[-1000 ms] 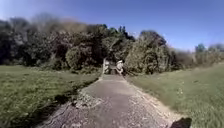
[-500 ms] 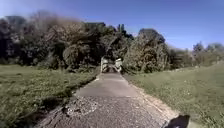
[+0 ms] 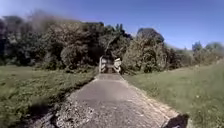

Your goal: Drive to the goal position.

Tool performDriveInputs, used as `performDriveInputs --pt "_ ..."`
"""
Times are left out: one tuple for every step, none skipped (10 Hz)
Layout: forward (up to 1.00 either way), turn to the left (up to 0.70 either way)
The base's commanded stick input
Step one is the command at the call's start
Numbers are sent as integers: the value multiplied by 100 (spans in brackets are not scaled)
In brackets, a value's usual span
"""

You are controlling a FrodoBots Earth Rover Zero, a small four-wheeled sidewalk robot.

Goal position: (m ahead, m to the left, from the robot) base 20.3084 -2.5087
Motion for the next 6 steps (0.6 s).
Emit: performDriveInputs --pt "50 0" --pt "50 0" --pt "50 0" --pt "50 0" --pt "50 0" --pt "50 0"
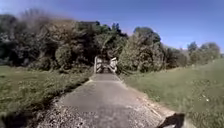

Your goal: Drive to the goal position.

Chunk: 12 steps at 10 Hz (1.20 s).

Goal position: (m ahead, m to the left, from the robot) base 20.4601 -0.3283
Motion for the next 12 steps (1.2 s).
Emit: performDriveInputs --pt "50 0" --pt "50 0" --pt "50 0" --pt "50 0" --pt "50 0" --pt "50 0" --pt "50 0" --pt "50 0" --pt "50 0" --pt "50 0" --pt "50 0" --pt "50 0"
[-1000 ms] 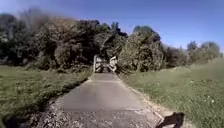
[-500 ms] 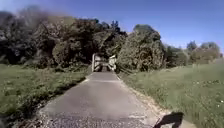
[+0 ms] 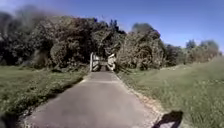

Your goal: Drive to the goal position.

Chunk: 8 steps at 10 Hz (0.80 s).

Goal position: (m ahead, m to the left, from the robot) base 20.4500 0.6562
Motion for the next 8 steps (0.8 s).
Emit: performDriveInputs --pt "50 0" --pt "50 0" --pt "50 2" --pt "50 21" --pt "50 15" --pt "50 0" --pt "50 0" --pt "50 0"
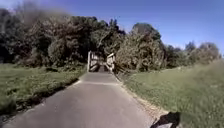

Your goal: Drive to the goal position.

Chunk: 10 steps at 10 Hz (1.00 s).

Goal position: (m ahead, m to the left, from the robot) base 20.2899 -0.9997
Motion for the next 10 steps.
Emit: performDriveInputs --pt "50 0" --pt "50 0" --pt "50 0" --pt "50 0" --pt "50 0" --pt "50 0" --pt "50 0" --pt "50 0" --pt "50 0" --pt "50 0"
